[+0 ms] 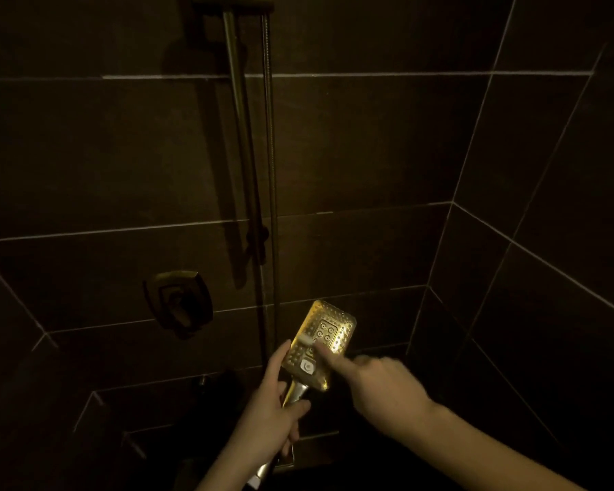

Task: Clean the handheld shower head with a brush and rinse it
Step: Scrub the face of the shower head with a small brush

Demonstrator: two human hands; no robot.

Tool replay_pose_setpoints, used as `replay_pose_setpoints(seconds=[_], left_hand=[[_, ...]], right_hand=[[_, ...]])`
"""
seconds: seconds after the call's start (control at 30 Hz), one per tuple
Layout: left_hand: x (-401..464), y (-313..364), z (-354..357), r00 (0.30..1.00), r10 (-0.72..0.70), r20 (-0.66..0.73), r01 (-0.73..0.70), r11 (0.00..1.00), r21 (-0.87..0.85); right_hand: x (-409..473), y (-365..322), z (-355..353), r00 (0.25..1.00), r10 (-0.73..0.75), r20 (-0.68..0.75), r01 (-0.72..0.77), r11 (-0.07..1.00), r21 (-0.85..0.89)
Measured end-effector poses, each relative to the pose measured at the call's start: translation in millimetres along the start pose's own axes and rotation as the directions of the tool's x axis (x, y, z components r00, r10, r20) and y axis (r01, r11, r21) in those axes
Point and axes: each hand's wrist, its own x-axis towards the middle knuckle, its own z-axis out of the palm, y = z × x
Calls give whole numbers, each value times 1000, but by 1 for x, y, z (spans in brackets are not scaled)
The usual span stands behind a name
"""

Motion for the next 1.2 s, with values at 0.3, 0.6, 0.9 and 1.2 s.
replay_pose_setpoints(seconds=[0.3,0.6,0.9,1.2], left_hand=[[9,13,1,997,22,-69,-22,1000,11],[11,8,2,998,-36,-48,36,999,2],[13,8,3,998,-30,-49,30,1000,5],[4,7,3,999,14,-33,-14,1000,14]], right_hand=[[-5,-23,10,998,-64,24,65,998,-19],[-4,-19,12,996,-83,42,84,996,-6],[-2,-1,5,998,-60,36,62,997,-52],[-5,2,6,999,-9,49,9,1000,-7]])
